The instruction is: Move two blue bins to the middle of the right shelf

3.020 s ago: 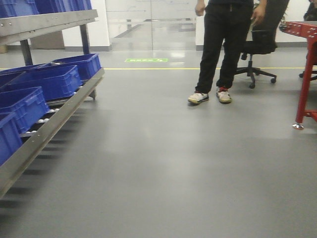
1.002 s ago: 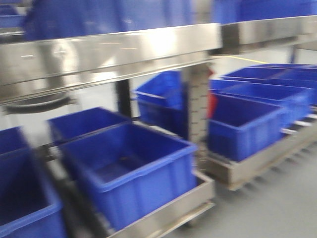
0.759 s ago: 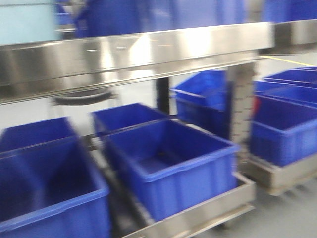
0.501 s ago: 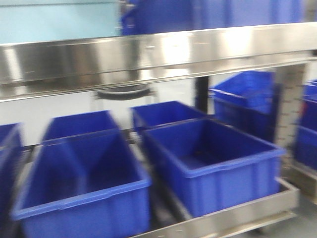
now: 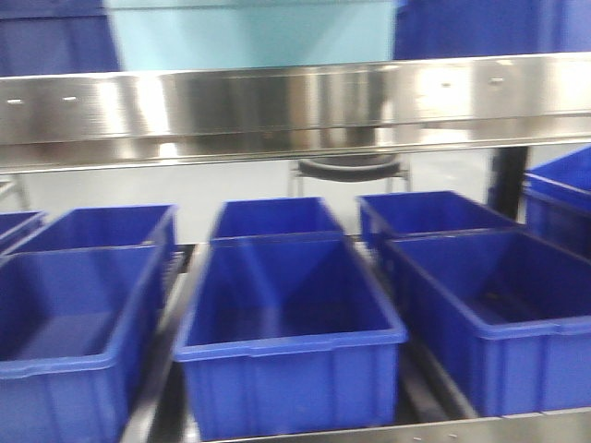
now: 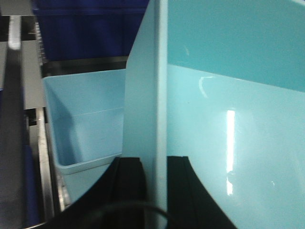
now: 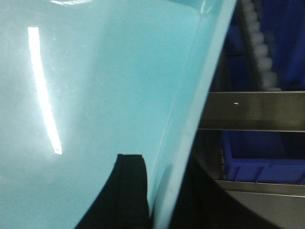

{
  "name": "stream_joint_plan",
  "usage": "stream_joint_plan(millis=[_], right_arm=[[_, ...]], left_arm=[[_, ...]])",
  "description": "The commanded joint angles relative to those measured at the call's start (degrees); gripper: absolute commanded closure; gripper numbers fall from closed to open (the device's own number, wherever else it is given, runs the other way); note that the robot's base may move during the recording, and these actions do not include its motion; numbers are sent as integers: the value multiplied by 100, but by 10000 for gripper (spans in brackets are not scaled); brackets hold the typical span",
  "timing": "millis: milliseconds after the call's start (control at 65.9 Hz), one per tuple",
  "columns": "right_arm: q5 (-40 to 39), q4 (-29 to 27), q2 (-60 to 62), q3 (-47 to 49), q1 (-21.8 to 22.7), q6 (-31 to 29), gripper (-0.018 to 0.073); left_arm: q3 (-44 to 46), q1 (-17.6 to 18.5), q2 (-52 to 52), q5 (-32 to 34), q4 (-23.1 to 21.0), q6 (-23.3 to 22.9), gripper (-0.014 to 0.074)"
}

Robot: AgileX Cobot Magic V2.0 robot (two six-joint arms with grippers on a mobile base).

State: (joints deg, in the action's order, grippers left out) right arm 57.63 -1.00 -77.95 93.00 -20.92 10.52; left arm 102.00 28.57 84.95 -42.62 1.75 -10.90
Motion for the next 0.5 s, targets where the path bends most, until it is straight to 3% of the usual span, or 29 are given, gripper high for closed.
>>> stream_joint_plan(millis=[0,486], right_arm=[[-68,70,32,48,21,-158,713],[-68,70,32,48,21,-158,713]], left_arm=[[78,19,-104,504,-251,-135,707],[78,19,-104,504,-251,-135,707]])
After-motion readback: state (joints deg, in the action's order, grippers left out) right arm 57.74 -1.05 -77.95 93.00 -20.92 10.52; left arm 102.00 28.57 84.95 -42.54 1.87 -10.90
